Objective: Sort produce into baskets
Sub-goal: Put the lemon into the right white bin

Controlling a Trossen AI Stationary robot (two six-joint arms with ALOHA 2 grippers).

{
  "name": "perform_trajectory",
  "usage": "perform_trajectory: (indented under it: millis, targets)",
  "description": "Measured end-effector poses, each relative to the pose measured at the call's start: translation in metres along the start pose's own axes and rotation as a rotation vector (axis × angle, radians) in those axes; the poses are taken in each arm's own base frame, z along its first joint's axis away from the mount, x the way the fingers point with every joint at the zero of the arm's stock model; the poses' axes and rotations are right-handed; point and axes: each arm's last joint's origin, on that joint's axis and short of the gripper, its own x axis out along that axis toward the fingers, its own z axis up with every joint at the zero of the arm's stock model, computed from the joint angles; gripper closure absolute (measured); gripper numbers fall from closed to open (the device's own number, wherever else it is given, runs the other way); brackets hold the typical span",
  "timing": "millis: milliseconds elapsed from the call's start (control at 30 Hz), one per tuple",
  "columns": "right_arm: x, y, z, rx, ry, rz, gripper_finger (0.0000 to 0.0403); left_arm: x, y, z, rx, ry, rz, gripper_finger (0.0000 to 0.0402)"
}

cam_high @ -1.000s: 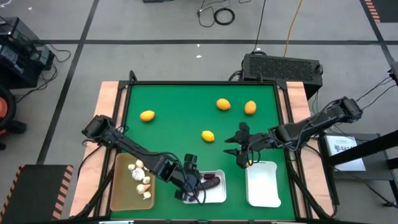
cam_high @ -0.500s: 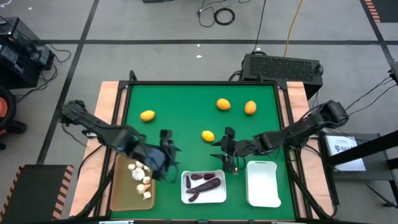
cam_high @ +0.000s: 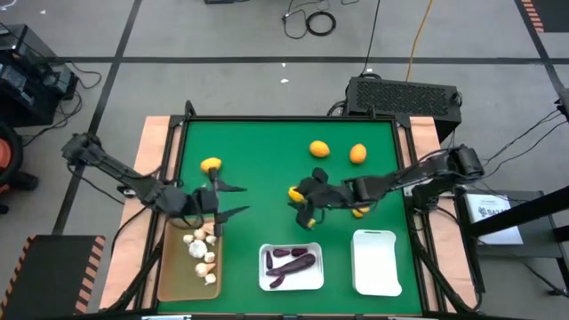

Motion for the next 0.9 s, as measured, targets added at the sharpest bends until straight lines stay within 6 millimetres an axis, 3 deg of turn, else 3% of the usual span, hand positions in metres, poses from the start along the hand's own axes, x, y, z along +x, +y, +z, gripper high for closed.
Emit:
perform_trajectory:
  millis: [133,400,633,900]
  targets:
    - [0.019,-0.009,0.014,0.033,0.119,-0.019,0.0134,-0.001,0.003,-0.019,0.030,-0.126,0.050,0.0178]
    - [0.065,-0.022,0.025,0.086,0.407,-0.106,0.0060,-0.004,0.008,-0.027,0.097,-0.073,0.058,0.0178]
    - [0.095,-0.029,0.017,0.097,0.567,-0.202,0.0060,-0.013,0.014,-0.029,0.123,-0.027,0.045,0.0178]
    - [0.107,-0.033,0.000,0.077,0.645,-0.262,0.0062,-0.014,0.016,-0.026,0.107,-0.049,0.044,0.0178]
